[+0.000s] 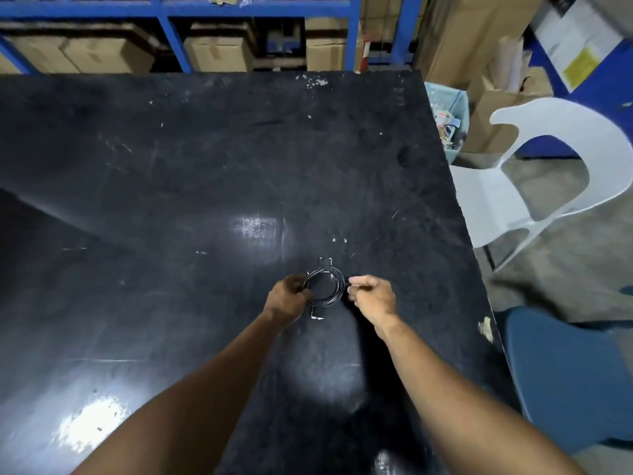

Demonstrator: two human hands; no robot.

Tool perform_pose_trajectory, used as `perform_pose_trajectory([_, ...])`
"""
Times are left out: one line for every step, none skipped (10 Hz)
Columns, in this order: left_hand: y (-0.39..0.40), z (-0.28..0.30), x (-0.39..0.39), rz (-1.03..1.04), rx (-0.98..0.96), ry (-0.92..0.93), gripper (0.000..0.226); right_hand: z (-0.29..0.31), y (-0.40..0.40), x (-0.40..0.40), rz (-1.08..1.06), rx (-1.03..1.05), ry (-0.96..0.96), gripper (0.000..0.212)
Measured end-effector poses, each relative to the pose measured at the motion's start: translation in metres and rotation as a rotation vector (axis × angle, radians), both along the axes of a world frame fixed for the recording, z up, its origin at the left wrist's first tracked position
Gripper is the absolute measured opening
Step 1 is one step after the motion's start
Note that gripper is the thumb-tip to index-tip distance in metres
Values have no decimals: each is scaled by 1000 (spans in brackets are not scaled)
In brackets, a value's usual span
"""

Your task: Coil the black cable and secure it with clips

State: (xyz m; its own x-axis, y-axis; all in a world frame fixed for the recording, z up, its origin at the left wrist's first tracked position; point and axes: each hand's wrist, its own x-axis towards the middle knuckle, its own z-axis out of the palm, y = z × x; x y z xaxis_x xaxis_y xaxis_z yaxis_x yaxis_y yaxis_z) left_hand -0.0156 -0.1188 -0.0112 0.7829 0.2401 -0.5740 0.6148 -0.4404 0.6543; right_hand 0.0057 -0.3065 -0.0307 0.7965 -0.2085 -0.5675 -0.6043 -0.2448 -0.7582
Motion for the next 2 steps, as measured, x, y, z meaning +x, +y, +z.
perform_pose_trajectory([6,10,-2,21,-6,-14,31,11,-8,-1,45,-9,-16,20])
perform_pose_trajectory([19,26,-7,14,41,-44,33,24,-22,-3,124,-37,-40,23])
